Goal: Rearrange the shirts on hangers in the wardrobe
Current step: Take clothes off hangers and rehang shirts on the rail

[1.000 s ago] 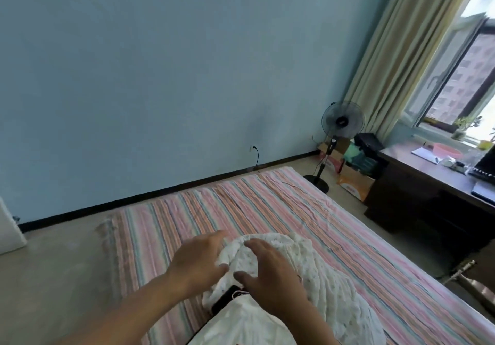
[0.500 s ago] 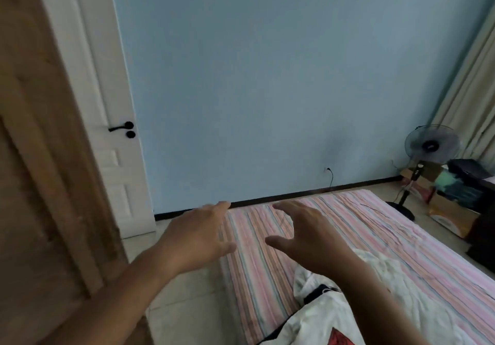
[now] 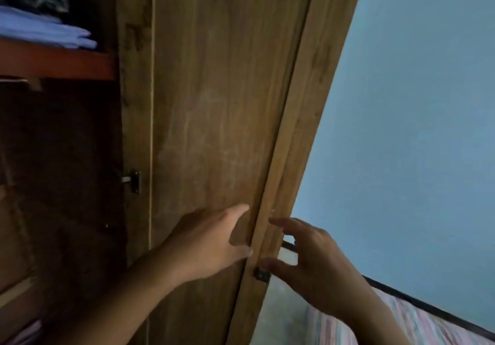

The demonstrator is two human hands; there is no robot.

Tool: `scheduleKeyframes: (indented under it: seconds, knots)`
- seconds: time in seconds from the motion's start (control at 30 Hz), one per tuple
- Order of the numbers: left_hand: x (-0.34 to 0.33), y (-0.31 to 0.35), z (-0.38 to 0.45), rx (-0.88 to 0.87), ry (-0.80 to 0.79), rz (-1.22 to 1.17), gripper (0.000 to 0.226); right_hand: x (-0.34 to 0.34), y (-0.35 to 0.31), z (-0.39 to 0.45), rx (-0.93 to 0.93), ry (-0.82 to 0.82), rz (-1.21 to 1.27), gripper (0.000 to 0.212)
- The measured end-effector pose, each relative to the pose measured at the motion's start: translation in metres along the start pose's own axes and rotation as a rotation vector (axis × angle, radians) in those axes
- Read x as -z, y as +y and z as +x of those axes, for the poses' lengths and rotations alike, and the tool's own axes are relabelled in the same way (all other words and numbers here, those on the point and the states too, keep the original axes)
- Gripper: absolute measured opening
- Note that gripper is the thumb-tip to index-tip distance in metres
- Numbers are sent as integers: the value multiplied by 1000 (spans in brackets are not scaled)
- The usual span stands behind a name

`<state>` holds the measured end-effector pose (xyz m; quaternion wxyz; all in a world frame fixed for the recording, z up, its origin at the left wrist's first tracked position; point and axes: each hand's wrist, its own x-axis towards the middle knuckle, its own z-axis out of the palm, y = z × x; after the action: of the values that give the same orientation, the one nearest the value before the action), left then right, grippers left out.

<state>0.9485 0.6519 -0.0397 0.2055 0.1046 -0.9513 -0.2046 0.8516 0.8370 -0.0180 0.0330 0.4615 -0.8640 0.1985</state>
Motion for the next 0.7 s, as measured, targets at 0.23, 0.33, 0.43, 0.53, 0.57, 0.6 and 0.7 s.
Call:
scheduleKeyframes:
  seconds: [0.23,0.33,0.43,0.53,0.57,0.6,0.7]
  knots:
    - [58,-36,-54,307,95,48,78,-27,-55,56,327,-61,-8,76]
    - [85,-57,-86,392,113,30,75,-45,-84,78,463,-96,5,75]
    - [112,-79,-122,496,174,134,79,-57,-120,92,559,-188,140,67]
    - [134,-97,-153,611,207,279,84,-67,-156,100,628,-204,214,64]
    - [141,-102,-163,636,216,324,84,-70,-168,100,654,-208,232,62]
    - [150,-106,-171,657,223,368,84,-73,-180,101,673,-213,250,62]
    - [175,-115,-194,717,223,461,77,-83,-215,106,704,-208,307,65]
